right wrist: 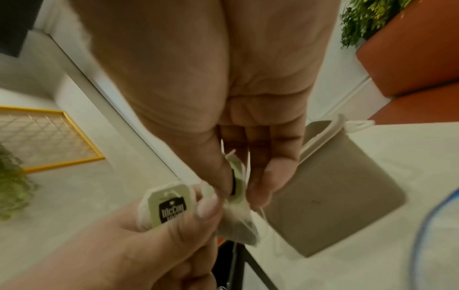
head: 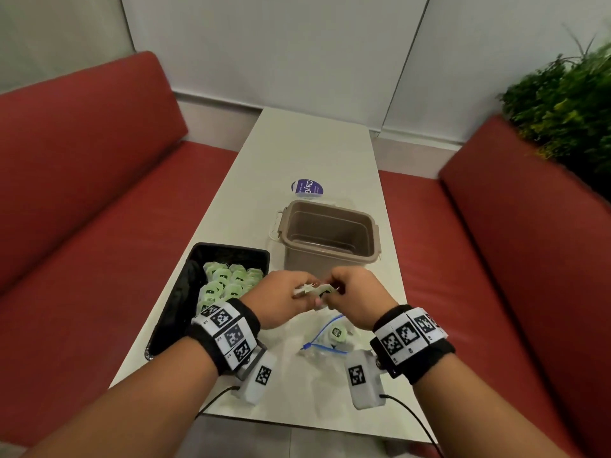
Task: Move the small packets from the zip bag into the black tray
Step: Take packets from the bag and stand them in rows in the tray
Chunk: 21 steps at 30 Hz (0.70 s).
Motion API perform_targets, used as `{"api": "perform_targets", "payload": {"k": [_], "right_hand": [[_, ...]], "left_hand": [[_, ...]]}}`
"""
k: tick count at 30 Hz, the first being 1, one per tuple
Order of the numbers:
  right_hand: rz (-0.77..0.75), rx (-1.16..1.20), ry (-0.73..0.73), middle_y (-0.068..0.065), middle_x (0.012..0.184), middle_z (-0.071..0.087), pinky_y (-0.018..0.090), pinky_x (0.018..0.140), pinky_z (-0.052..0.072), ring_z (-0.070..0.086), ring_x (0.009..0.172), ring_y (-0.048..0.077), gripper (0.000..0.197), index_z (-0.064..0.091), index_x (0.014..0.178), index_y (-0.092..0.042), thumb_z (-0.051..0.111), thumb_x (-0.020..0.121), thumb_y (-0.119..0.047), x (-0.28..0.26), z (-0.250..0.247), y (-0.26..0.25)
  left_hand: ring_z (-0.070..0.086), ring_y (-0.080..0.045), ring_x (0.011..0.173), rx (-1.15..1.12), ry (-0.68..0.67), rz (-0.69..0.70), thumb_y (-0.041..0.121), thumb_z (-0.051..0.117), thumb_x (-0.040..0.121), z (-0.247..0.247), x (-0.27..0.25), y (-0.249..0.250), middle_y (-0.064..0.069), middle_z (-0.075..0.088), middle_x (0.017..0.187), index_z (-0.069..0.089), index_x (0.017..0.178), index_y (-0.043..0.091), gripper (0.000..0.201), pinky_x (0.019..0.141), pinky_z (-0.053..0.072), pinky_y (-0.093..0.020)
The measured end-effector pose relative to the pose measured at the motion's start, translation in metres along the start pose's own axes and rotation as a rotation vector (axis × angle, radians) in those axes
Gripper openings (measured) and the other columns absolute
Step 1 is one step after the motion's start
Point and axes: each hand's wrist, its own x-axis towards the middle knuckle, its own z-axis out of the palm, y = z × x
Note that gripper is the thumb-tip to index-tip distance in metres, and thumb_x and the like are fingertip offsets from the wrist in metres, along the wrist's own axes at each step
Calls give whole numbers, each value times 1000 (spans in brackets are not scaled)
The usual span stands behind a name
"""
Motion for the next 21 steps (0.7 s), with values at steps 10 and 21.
{"api": "perform_targets", "payload": {"k": [10,21], "right_hand": [[-92,17,-33,-6,75,66,30,66,52,65,72,17,12,65,82,-27,66,86,-16,55,37,-85],[-21,-283,-578,-2,75,71,33,78,60,74,72,18,11,68,83,-22,78,81,-19,127,139,-162]], "left_hand": [[62,-6,76,-43,248,-114,44,69,86,-83,-30,-47,10,67,83,67,97,29,19,66,47,-24],[54,-21,77,-154,454,-326,25,50,96,-158,-76,-125,-2,62,84,53,97,16,9,63,39,-30]]}}
